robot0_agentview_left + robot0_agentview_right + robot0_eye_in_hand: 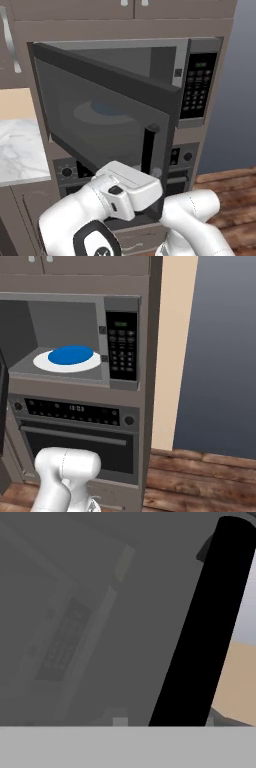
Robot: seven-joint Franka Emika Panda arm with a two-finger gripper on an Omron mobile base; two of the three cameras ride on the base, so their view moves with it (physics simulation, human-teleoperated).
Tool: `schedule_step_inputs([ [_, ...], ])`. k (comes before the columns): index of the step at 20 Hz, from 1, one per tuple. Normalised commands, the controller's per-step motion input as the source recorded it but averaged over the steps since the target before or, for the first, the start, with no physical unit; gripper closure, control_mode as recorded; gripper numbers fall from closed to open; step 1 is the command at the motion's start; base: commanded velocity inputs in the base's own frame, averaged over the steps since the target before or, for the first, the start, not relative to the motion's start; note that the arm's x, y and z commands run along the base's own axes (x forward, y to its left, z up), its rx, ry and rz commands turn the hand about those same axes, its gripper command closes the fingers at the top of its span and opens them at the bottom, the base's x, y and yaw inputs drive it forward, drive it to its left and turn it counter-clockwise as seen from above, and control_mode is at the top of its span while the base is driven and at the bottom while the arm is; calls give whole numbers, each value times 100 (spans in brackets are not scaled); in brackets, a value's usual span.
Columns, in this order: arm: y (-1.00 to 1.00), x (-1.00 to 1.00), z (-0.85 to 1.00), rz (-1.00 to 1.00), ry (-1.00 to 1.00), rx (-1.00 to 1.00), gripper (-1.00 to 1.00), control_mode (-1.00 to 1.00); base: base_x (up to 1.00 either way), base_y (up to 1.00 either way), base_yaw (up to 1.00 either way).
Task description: Pick the sweet potato from the counter and place it in the microwave. Then turn on the microwave.
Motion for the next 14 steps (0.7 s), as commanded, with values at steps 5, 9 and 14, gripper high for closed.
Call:
schedule_step_inputs([
  [5, 19, 14, 2, 1, -4, 0, 100, -100, 0, 0, 0],
  [9, 23, 17, 0, 2, -3, 0, -100, -100, 0, 0, 0],
  [14, 13, 12, 0, 3, 0, 0, -100, -100, 0, 0, 0],
])
